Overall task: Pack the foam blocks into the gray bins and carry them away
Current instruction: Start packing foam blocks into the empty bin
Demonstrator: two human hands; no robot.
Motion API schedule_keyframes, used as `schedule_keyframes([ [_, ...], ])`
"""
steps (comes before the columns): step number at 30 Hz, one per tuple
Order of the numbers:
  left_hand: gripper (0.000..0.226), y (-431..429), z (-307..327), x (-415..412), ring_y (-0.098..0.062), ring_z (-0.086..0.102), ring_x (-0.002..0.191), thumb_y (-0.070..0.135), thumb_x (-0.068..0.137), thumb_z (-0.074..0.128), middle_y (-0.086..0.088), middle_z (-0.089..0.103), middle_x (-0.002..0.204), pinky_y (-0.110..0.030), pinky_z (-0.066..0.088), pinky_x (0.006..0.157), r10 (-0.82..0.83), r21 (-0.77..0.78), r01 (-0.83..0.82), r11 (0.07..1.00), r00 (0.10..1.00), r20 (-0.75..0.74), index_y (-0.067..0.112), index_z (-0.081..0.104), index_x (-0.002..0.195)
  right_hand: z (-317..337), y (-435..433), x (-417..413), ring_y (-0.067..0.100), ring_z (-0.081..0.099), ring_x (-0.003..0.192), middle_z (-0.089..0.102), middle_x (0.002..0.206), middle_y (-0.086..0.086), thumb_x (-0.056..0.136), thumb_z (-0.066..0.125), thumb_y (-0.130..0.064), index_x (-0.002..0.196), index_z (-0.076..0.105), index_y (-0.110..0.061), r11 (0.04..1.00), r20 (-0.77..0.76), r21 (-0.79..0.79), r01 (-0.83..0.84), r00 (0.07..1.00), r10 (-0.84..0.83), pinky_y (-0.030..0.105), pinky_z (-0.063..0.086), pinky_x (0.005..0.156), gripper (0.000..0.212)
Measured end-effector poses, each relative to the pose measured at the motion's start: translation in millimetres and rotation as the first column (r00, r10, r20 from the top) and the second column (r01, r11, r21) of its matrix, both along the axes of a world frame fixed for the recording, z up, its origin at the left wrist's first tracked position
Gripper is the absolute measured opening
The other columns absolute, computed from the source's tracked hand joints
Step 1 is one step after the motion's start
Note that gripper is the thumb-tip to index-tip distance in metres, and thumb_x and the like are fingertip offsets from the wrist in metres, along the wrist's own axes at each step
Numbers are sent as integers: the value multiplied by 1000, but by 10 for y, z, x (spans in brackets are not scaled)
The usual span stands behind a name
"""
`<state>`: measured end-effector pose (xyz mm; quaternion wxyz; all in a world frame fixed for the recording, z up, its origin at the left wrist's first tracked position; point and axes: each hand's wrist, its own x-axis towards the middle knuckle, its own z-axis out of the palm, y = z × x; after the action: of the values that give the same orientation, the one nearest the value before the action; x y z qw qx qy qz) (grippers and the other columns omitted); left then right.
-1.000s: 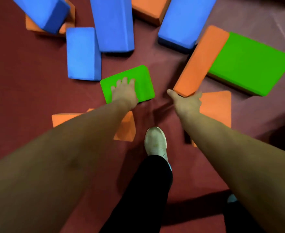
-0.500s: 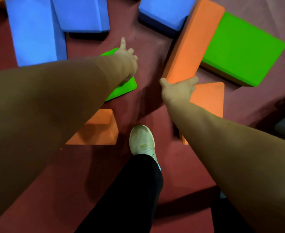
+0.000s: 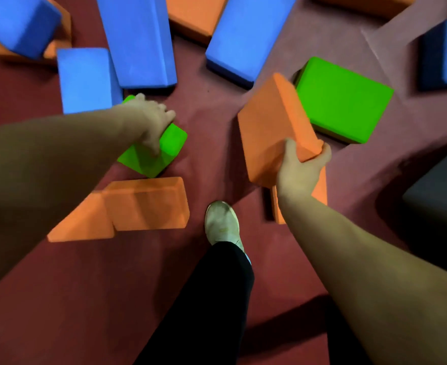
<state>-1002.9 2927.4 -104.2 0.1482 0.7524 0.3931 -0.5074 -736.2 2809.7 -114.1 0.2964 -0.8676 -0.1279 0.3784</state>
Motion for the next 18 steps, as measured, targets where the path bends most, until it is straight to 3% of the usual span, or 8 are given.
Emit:
schedule_keyframes([
  [2,88,-72,250,40,-30,61,109,68,58,75,-7,59,119,-43,42,87,95,65,-99,993,994,61,20,40,123,195,-68,171,27,46,133,47,145,12,86,61,-51,155,21,-26,1000,-13,5,-16,1000,16,36,33,113,84],
  [4,93,-186,466,80,-34,61,109,69,62,74,-12,58,122,-45,47,87,315,123,-333,935,938,145,18,35,129,350,-142,421,32,45,132,43,143,15,93,53,-51,156,17,-34,999,1,-13,-42,999,42,37,30,112,75],
  [7,90,-370,781,425,-41,59,111,68,68,74,-20,57,127,-47,49,87,630,112,-695,710,698,340,13,34,127,626,-187,846,35,48,128,40,140,16,99,39,-55,156,12,-44,993,16,-42,-115,993,116,38,31,110,63],
  [10,74,-530,1113,1051,-43,60,110,67,73,71,-19,59,123,-46,45,83,651,169,-797,579,578,492,15,35,111,915,-284,1419,37,48,127,38,142,18,101,34,-56,155,15,-40,989,55,-38,-143,988,145,39,33,108,60],
  [13,69,-646,1423,1839,-44,60,109,67,75,68,-16,62,121,-46,44,82,627,182,-830,527,524,577,17,36,110,1176,-361,2081,34,45,130,39,146,18,101,34,-54,154,22,-32,995,64,-23,-95,993,96,37,31,107,58],
  [18,73,-681,1823,3126,-44,62,104,69,77,62,-21,64,115,-46,45,80,507,234,-808,540,535,676,12,38,117,1530,-501,3202,26,41,137,41,151,9,99,36,-54,154,23,-28,999,32,35,34,999,-35,34,28,112,62],
])
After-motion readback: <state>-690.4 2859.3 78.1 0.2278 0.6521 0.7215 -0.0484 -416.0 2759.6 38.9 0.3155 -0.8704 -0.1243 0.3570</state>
